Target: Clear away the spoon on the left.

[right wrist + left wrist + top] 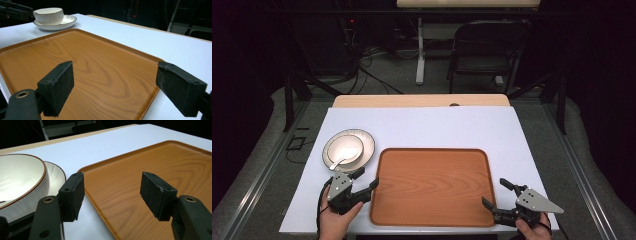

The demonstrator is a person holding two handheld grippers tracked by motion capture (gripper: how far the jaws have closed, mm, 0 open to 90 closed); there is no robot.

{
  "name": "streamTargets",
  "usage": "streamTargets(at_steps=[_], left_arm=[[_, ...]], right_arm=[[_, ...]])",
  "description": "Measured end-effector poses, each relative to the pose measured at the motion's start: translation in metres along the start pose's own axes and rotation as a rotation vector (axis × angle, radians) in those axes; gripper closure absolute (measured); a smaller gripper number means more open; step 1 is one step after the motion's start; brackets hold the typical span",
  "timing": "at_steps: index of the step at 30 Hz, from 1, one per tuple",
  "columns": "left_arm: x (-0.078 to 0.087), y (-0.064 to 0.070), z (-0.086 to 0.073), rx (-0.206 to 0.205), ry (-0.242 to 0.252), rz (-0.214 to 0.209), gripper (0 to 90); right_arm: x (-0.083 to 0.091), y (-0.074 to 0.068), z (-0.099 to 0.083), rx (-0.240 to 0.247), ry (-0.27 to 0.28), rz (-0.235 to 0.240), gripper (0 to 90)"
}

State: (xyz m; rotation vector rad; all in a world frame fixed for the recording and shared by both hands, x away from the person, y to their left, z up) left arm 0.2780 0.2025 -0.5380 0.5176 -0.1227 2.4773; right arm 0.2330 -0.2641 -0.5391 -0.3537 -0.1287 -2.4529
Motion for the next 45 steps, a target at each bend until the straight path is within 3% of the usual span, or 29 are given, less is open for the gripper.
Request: streamTargets(at_steps=[2,11,18,20,29,32,38,45], left_arm=[[-0.001,-0.001,0.000,0.017,-0.003,-0.011,36.8],[0.001,-0.002,-0.001,0.023,-0.020,0.000,38.2],[0.001,-0.003,-0.001,0.042,-0.060,0.044,39.4],[0.003,-0.005,0.000,0.051,-0.048,0.052,40.3],[0.011,-0.014,0.005,0.119,-0.036,0.048,53.5],[0.014,-0.017,0.007,0.145,-0.040,0.029,60.3],[0.018,-0.020,0.015,0.128,-0.055,0.035,72.4],[0.021,-0.028,0.022,0.140,-0.082,0.051,84.1]], right_arm=[[0.001,0.000,0.000,0.003,0.003,-0.002,14.4],[0.000,0.000,0.000,0.013,0.005,0.000,14.4],[0.004,-0.002,0.000,0.030,0.020,-0.005,14.4],[0.004,-0.003,0.000,0.031,0.019,-0.007,14.4],[0.004,-0.003,0.000,0.029,0.012,-0.005,14.4],[0.003,-0.003,0.000,0.029,0.010,-0.006,14.4],[0.002,-0.003,0.000,0.026,0.004,-0.004,14.4],[0.003,-0.003,0.000,0.026,0.007,-0.007,14.4]])
Point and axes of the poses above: each handheld gripper's, and its own axes: x roughly backward along the jaws, z roughly out of its top, y roughly to its right, the point moved 2 cm from there along -x, roughly forward along the jaws, and after that the axes turned 1 degree about -y, right-handed, at the moved point
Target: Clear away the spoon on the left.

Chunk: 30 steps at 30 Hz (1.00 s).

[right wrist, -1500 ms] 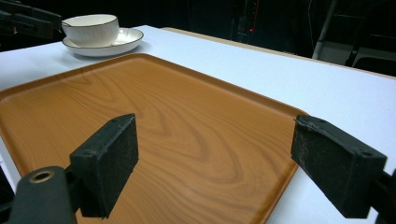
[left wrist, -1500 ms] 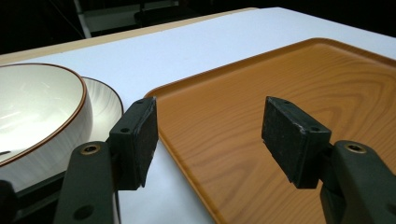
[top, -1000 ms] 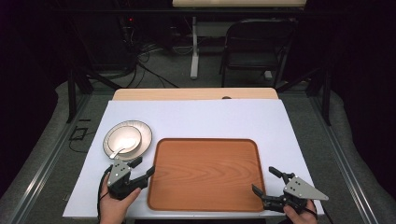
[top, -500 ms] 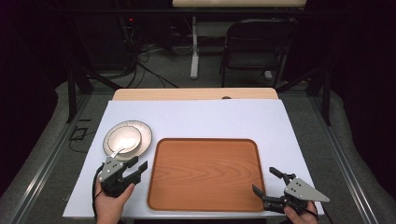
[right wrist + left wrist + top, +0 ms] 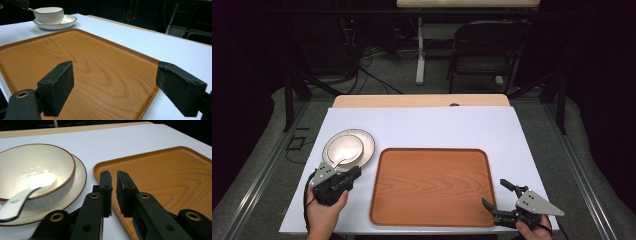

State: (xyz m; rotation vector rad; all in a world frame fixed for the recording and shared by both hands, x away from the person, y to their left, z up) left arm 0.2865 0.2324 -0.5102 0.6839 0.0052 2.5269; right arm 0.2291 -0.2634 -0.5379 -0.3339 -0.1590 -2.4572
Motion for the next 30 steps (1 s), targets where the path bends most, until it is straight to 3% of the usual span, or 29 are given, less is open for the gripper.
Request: streamTargets(at_steps=[2,13,21,30], left_arm=[[0.003,-0.006,0.006,0.004,0.001,0.021,89.5],[0.007,-0.026,0.017,0.029,-0.016,0.086,90.0],[0.004,-0.036,0.009,0.052,-0.055,0.136,90.0],[0.000,-0.045,-0.001,0.054,-0.077,0.162,90.0]], right_arm=[[0.000,0.000,0.000,0.000,-0.001,0.000,14.4],[0.000,0.000,0.000,0.001,-0.001,0.001,14.4],[0.000,0.000,0.000,0.000,-0.001,0.003,14.4],[0.000,0.000,0.000,0.000,0.000,0.002,14.4]])
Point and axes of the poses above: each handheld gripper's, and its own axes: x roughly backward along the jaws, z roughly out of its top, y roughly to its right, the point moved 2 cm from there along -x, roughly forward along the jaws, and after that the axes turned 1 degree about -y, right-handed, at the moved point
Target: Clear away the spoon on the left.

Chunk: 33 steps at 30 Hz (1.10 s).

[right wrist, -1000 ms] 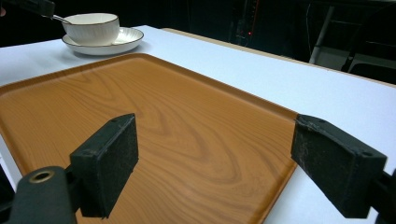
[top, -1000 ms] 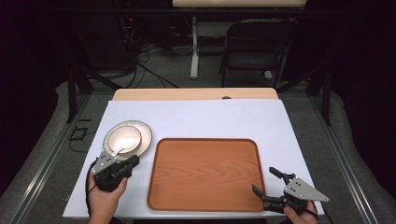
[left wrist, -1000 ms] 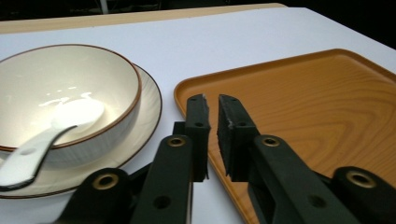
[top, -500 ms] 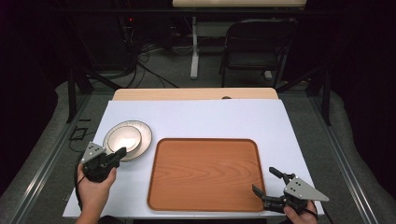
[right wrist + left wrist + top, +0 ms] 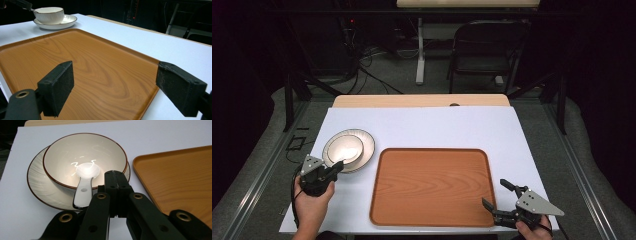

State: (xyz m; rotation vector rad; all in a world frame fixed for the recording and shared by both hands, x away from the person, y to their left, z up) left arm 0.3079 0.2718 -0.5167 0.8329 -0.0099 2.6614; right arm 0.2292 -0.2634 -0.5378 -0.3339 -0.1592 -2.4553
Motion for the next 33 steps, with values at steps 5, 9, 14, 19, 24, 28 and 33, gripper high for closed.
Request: streamTargets(at_steps=[5,9,14,19,24,28,33], left_arm=[[-0.001,-0.009,-0.004,0.014,0.003,0.021,90.0],[-0.002,-0.013,-0.005,0.016,0.005,0.030,90.0],[-0.001,-0.024,-0.005,0.024,0.011,0.066,90.0],[-0.001,-0.033,-0.002,0.038,0.022,0.094,90.0],[-0.003,-0.043,0.001,0.047,0.023,0.125,90.0],[-0.006,-0.051,0.004,0.060,0.031,0.134,90.0],[-0.013,-0.063,0.011,0.079,0.027,0.150,90.0]], right_arm=[[0.000,0.000,0.000,0.001,-0.001,-0.001,14.4],[0.000,0.000,0.000,0.002,-0.002,0.001,14.4],[0.000,-0.001,0.000,0.003,0.000,0.001,14.4],[0.000,0.000,0.000,0.002,-0.002,0.000,14.4],[0.000,0.000,0.000,0.002,-0.001,0.000,14.4],[0.000,0.000,0.000,0.002,0.001,0.000,14.4],[0.000,0.000,0.000,0.002,-0.001,0.000,14.4]])
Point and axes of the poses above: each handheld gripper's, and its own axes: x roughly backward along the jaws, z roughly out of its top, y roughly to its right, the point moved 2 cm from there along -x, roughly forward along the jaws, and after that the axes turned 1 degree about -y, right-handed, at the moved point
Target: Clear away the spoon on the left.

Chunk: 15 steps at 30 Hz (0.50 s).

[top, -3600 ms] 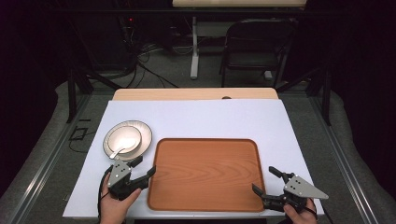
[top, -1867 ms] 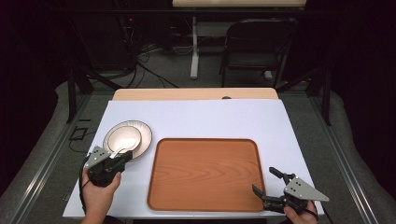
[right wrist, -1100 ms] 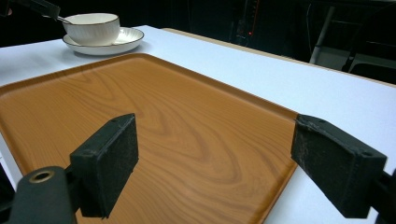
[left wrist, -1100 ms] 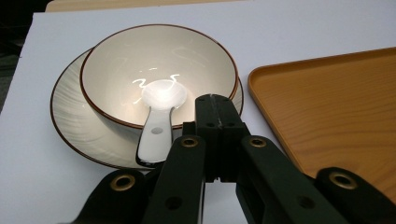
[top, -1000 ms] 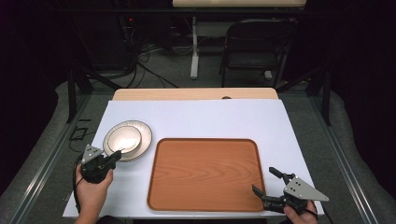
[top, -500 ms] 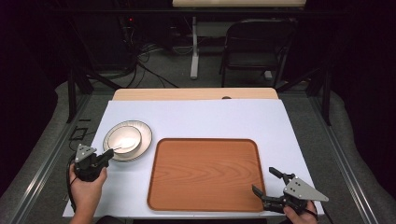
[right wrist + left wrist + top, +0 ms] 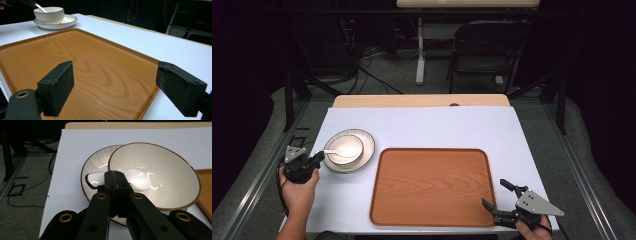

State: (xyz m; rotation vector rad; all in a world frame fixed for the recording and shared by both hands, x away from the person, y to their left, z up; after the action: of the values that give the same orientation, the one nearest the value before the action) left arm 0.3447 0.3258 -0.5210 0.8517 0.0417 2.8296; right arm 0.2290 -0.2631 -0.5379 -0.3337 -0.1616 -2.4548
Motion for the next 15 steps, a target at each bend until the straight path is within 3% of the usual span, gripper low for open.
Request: streamTargets(at_steps=[15], left_arm=[[-0.011,-0.014,0.017,0.050,0.022,0.033,90.0]], right_arm=[[0.000,0.000,0.000,-0.002,0.001,0.001,14.4]])
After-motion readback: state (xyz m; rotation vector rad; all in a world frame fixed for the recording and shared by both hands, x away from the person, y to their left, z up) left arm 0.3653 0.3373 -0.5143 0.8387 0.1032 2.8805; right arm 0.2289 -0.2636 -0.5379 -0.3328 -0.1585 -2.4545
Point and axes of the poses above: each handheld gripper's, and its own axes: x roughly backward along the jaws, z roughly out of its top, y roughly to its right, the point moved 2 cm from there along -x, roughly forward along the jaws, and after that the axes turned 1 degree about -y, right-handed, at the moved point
